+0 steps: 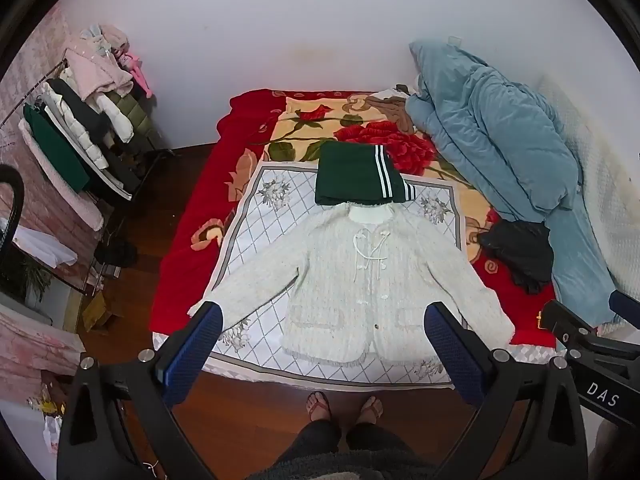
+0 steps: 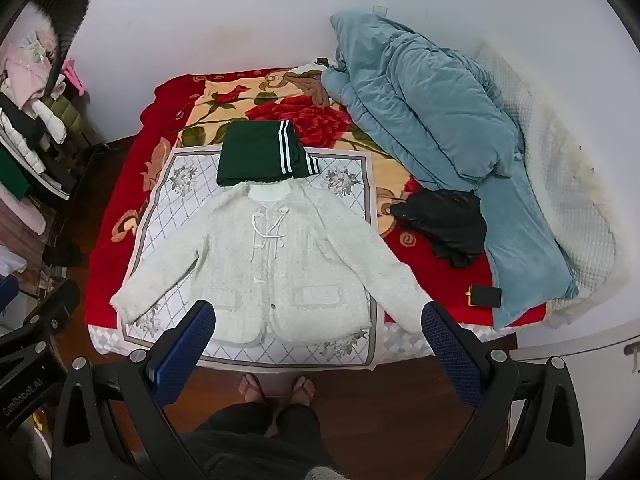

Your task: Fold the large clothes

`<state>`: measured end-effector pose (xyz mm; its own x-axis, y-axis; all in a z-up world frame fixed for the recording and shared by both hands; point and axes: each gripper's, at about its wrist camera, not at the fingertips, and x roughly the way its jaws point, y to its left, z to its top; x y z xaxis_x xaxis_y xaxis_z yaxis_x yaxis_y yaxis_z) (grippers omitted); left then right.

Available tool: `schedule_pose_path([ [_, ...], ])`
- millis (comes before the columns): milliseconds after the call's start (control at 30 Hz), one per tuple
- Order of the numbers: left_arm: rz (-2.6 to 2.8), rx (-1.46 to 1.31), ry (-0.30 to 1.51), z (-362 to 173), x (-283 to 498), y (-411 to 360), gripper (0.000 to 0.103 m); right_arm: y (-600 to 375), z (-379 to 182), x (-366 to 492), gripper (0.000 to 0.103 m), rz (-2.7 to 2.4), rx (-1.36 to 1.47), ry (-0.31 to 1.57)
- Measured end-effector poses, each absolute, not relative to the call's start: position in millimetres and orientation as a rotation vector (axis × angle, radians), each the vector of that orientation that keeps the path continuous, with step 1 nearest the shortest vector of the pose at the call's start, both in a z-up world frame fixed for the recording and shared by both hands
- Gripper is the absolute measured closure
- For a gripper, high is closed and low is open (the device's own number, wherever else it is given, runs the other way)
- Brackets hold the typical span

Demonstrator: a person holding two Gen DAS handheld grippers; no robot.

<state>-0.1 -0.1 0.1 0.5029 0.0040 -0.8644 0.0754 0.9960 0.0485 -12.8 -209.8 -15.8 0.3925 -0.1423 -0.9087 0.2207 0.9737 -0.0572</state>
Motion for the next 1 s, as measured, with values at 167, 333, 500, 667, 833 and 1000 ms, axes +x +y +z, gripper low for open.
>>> schedule_pose_path([
  [167, -0.047, 0.079, 1.046, -0.2, 0.0, 0.0, 0.000, -208.3, -14.0, -12.6, 0.000, -0.241, 0.063, 1.147],
  [333, -0.045, 0.080, 1.049, -1.3, -2.3, -2.0, 0.000, -209.6, -10.9, -12.4, 0.000, -0.244, 0.058, 1.143],
  [500, -0.041, 0.079, 1.049, -4.7, -10.7, -7.4, 0.000, -212.5, -10.9, -11.6, 0.000, -0.243, 0.055, 1.143],
  [667, -0.048, 0.077, 1.052, -3.4, -4.8, -3.5, 0.000, -208.8, -8.5, -9.8, 0.000, -0.243, 0.052, 1.144],
  [833, -0.049, 0.073, 1.057, -6.0, -3.7, -4.1, 0.000, -208.2, -9.3, -9.6, 0.000, -0.236, 0.052, 1.148],
  [1000, -0.048, 0.071, 1.057, -6.7, -4.2, -3.9, 0.000, -206.1, -7.7, -6.9, 0.000, -0.236, 0.048, 1.149],
])
